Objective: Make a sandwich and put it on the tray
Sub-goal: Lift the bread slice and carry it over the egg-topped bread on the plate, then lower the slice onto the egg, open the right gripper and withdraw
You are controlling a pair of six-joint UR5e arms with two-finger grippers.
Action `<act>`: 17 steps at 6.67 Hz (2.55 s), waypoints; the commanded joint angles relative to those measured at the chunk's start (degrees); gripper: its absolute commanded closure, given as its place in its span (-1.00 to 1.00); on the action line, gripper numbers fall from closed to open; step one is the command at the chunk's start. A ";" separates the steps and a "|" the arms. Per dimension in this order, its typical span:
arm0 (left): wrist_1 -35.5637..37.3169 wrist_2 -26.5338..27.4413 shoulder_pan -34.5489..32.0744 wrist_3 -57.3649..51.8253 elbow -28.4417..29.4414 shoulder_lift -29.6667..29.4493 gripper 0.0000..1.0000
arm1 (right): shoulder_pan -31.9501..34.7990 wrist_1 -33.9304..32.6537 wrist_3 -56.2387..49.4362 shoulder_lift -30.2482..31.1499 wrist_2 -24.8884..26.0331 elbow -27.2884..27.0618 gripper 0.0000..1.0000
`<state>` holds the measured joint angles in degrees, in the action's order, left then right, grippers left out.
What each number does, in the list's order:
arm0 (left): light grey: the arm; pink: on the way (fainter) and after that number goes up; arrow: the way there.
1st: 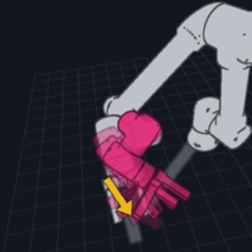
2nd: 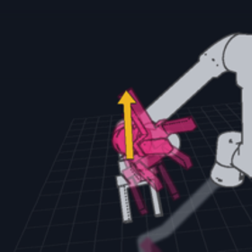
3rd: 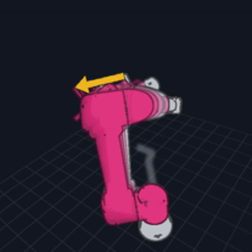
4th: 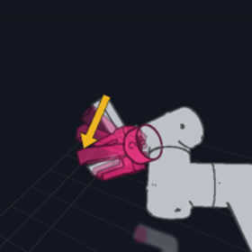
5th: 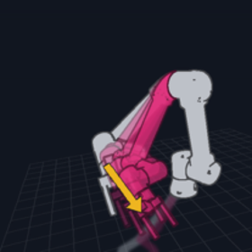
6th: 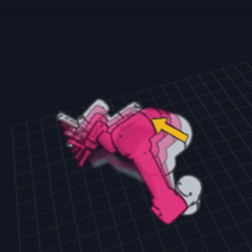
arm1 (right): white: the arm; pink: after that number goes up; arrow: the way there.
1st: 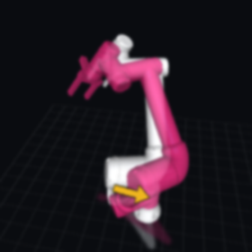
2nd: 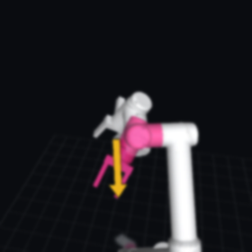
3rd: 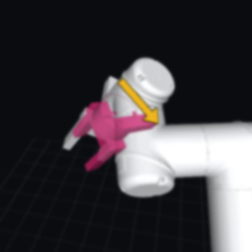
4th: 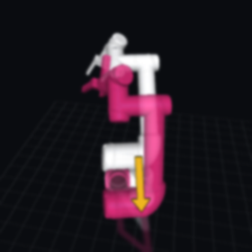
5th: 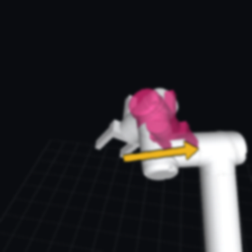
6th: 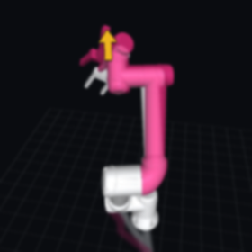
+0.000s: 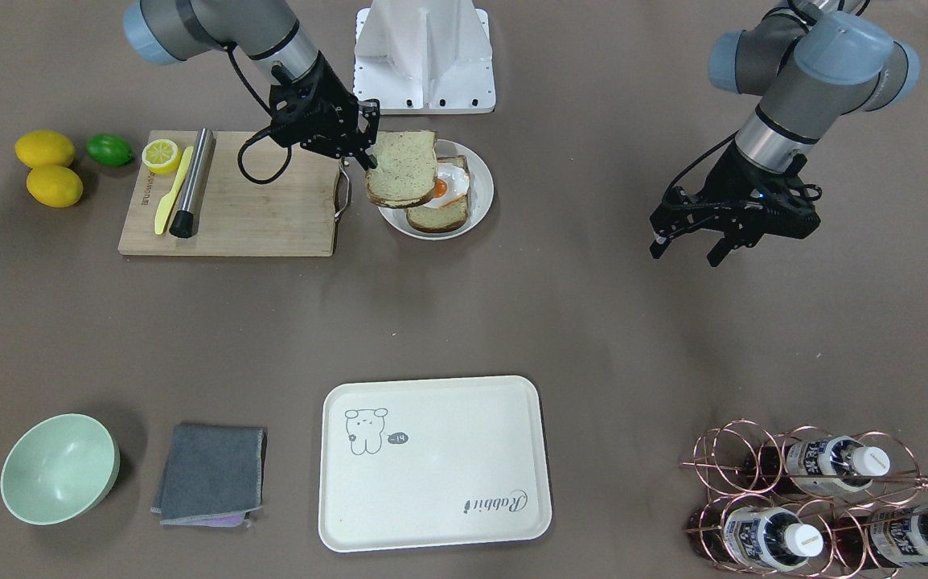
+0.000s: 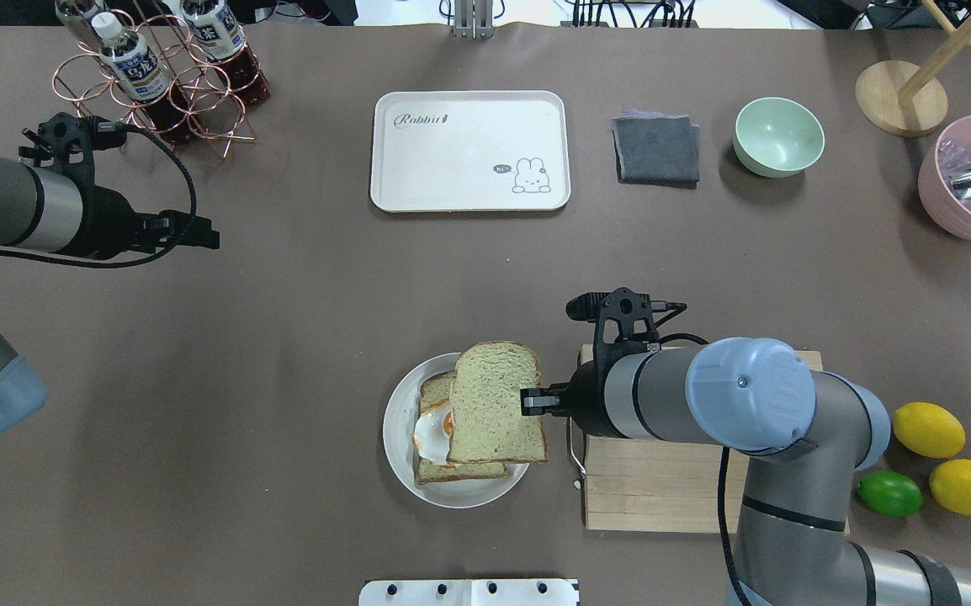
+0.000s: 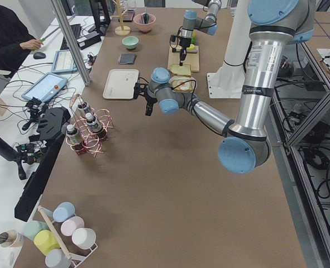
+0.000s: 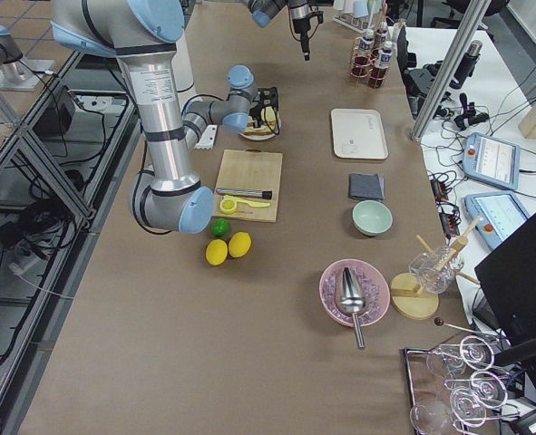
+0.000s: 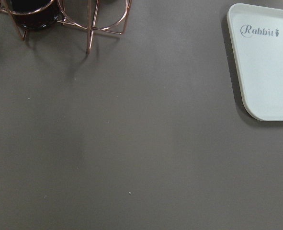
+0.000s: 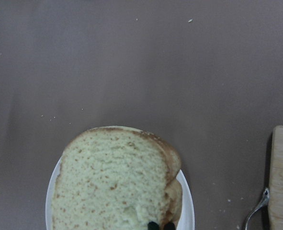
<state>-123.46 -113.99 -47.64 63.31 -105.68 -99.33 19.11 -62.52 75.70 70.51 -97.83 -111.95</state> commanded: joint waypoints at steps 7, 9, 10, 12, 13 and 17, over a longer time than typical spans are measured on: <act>-3.01 1.67 1.67 0.85 1.80 0.01 -0.96 | -3.82 -0.23 0.06 -4.68 4.93 6.04 1.00; -3.01 1.67 1.67 0.85 1.79 -0.07 -0.96 | -3.73 -0.14 0.50 -4.68 5.37 6.57 0.55; -3.01 1.67 1.67 0.85 1.71 -0.07 -0.96 | -3.56 -0.23 3.72 -5.03 5.37 6.57 -0.98; -3.10 1.58 1.67 1.90 0.92 -0.07 -0.96 | -2.25 -0.32 7.79 -5.47 4.68 5.96 -0.99; -3.10 1.58 2.45 5.04 0.22 -1.29 -0.96 | -0.85 -0.40 7.80 -4.95 3.80 4.82 -0.99; -3.01 10.79 14.38 15.41 0.12 -7.97 -0.96 | 13.63 -6.20 7.10 -2.15 -12.51 1.39 -0.99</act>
<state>-126.54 -106.61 -37.24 74.84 -105.54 -105.13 28.07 -67.64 83.27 67.00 -105.13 -109.90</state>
